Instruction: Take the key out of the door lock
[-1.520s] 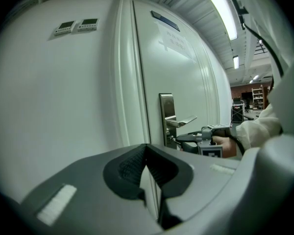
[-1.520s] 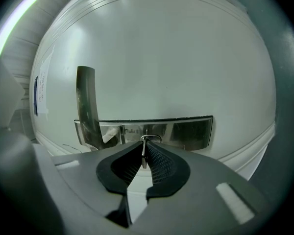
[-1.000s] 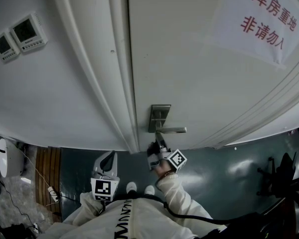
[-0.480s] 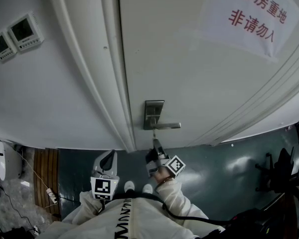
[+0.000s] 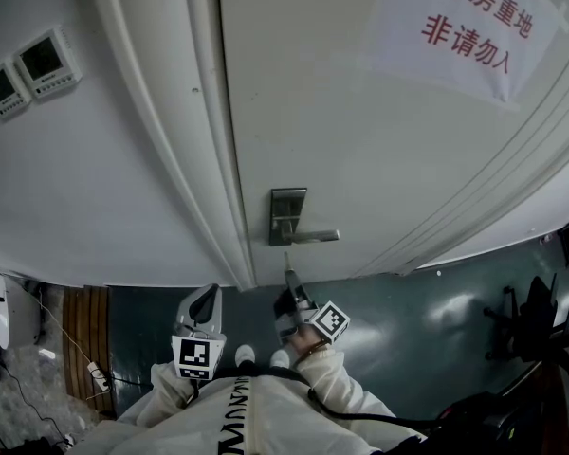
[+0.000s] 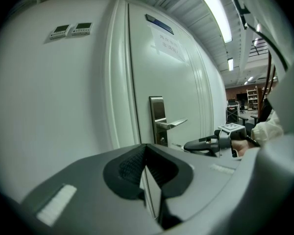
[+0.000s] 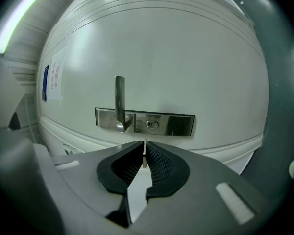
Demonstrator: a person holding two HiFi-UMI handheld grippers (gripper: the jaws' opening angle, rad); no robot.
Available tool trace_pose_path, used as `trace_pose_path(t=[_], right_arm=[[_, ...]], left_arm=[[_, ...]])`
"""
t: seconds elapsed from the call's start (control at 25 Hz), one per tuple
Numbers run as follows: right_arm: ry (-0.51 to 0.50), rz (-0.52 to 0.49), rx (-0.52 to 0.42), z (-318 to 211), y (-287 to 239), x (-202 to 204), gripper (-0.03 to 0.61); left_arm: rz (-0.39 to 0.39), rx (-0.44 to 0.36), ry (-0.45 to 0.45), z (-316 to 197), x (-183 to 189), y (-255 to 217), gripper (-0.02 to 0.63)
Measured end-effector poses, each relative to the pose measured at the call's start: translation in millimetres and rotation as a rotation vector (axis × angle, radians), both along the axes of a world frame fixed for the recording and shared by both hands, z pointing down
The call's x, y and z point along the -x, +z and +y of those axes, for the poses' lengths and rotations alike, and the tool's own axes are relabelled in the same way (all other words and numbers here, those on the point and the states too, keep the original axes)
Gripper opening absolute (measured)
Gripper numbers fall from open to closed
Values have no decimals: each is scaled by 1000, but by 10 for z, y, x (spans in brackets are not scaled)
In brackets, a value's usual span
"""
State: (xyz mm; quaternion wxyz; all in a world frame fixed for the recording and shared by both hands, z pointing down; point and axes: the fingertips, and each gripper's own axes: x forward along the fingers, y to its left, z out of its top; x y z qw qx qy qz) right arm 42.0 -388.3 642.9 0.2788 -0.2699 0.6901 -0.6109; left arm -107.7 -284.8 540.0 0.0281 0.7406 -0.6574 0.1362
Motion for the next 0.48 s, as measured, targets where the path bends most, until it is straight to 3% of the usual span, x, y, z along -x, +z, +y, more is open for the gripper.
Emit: trace_pose_path(t=[0.2,0.48], right_arm=[[-28,164,-117,53,-209,-14,25],[-48,630,-398,152,-496,-89,25]], left_arm=[[4,0,5,-1,-8,10,0],[17,-8,-2,-34,34,-2,0]])
